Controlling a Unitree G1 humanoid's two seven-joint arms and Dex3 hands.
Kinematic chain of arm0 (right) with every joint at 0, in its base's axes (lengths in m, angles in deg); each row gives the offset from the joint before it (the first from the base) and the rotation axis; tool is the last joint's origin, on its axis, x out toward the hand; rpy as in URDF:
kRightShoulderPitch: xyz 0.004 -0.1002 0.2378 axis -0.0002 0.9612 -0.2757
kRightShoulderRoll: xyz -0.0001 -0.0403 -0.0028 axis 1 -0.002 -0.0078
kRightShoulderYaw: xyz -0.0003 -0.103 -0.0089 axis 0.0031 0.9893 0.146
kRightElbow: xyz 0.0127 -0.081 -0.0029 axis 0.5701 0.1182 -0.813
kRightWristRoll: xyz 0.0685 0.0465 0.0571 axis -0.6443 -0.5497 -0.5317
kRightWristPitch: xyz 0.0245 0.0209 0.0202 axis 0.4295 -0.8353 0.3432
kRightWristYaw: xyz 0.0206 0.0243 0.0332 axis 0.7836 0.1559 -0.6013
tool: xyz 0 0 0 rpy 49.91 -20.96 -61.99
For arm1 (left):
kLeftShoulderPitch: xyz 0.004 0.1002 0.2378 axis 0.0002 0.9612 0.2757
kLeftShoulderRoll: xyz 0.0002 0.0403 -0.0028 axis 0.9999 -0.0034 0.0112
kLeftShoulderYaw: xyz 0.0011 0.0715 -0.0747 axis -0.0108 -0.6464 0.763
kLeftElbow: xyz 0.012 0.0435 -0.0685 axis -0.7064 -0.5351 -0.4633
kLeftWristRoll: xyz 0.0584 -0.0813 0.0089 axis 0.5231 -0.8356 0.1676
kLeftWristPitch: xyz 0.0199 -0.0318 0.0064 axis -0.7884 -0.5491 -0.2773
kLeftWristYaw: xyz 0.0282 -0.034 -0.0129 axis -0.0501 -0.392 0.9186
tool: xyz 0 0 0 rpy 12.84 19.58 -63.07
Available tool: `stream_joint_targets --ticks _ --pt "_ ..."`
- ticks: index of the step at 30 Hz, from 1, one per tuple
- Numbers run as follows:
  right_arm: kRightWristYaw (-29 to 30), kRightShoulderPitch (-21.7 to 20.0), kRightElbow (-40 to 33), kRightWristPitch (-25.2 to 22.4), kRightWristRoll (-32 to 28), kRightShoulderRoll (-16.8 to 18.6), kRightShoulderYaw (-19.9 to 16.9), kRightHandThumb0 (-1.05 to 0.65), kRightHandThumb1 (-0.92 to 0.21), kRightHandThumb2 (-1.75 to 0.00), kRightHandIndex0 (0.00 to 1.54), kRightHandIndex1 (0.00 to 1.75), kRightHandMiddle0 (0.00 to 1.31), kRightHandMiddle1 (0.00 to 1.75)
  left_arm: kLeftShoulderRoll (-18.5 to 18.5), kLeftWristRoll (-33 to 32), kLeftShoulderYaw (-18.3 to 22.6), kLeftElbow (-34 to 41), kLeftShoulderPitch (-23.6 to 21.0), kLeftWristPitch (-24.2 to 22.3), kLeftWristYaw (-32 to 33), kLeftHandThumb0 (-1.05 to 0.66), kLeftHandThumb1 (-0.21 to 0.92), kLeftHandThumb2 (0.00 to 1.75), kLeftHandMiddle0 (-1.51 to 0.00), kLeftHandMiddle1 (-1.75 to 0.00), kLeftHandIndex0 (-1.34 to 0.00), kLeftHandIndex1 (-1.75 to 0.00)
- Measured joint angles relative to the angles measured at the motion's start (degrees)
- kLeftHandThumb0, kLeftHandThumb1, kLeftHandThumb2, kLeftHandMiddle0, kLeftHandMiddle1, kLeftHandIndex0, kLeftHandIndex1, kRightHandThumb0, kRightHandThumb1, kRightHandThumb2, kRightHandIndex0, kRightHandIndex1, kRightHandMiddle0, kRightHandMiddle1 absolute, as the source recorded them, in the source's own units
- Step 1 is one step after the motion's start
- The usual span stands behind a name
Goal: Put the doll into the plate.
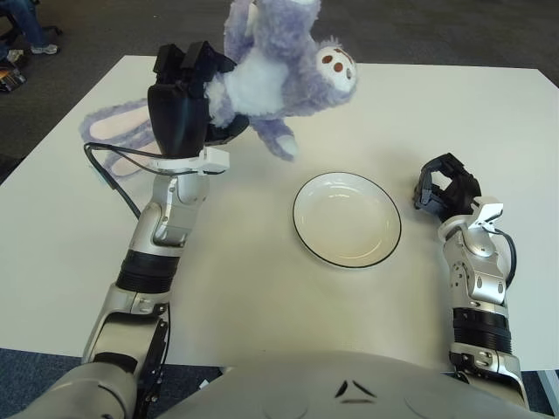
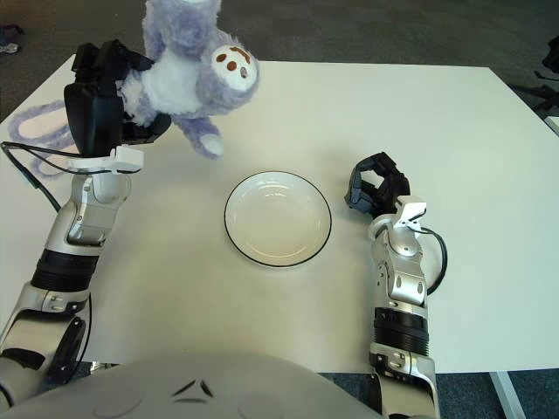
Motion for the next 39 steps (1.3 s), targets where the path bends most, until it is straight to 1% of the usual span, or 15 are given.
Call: stream_joint_targets --ticks 7,17,25,31,39 --pt "-0.07 -0.06 0.03 -0.04 -0.02 0.01 0.12 -0.46 -0.39 -1.23 1.2 1.75 0.56 1.75 -2.51 1.07 -2.56 -0.13 -0.67 0.03 -1.84 0.56 0.11 1.57 -0.78 -1.75 -1.03 -1.75" --pt "0.04 -0.19 -0.05 -0.05 -0.01 0.1 0.27 -0.46 -0.39 -1.23 1.2 1.75 0.56 1.75 -3.62 -1.3 -4.64 -0.52 -1.74 4.33 -5.47 0.56 0.11 1.57 -0.78 -1.75 -1.01 -1.75" --pt "0.32 -0.12 -0.24 -0.24 0.0 0.3 0.43 -0.46 -0.39 -1.23 1.21 1.75 0.56 1.75 -5.36 -3.37 -6.89 -0.71 -1.67 6.19 -9.28 0.55 0.12 1.56 -0.77 -1.75 -0.99 -1.75" --pt "0.47 -0.11 -0.32 -0.26 -0.01 0.39 0.54 -0.46 -0.39 -1.23 1.21 1.75 0.56 1.75 -5.96 -4.24 -7.15 -0.72 -1.57 7.41 -11.01 0.55 0.12 1.55 -0.77 -1.75 -0.98 -1.75" --pt "0.39 -0.13 -0.35 -0.25 -0.02 0.42 0.65 -0.46 -0.39 -1.23 1.21 1.75 0.56 1.75 -7.71 -4.28 -8.78 -0.73 -0.26 7.85 -12.41 0.55 0.13 1.54 -0.76 -1.75 -0.97 -1.75"
